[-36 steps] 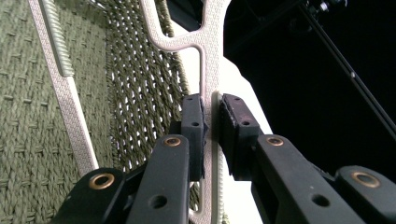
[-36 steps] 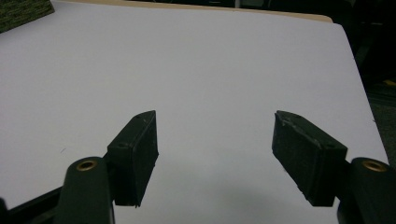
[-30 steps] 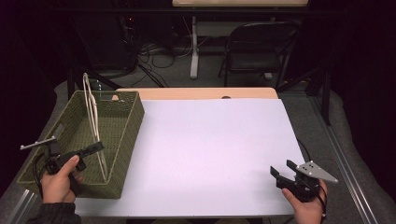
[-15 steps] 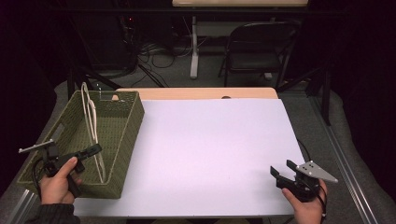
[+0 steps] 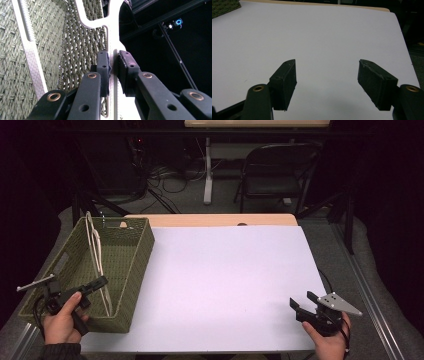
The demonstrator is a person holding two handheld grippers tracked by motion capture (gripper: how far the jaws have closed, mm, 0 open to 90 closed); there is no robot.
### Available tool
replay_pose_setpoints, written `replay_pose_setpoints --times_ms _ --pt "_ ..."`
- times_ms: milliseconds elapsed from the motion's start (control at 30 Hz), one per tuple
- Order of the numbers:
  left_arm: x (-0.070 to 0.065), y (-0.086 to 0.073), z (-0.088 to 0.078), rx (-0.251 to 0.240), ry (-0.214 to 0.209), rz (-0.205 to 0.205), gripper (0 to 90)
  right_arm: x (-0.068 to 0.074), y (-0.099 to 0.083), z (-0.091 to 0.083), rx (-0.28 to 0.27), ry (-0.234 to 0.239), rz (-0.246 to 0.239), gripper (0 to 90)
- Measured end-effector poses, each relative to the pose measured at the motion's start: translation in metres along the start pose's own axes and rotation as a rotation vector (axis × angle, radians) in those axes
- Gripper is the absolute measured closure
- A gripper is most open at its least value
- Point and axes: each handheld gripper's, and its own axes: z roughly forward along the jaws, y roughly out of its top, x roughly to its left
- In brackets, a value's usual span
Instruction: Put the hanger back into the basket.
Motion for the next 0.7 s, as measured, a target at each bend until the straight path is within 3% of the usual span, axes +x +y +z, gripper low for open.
replay_pose_setpoints --times_ms 133,367,700 --pt "-0.0002 0.0004 -0.0004 -0.009 0.019 -0.007 79.1 0.0001 0.0003 -0.0001 -0.001 0.001 0.000 31.0" --pt "-0.0039 0.0023 0.0012 0.010 0.085 0.025 77.1 -0.0006 0.0002 -0.0008 -0.003 0.001 0.000 31.0" --pt "-0.0058 0.0071 0.0017 0.033 0.141 0.072 63.9 0.0009 0.0005 0.0009 -0.002 0.003 -0.002 31.0"
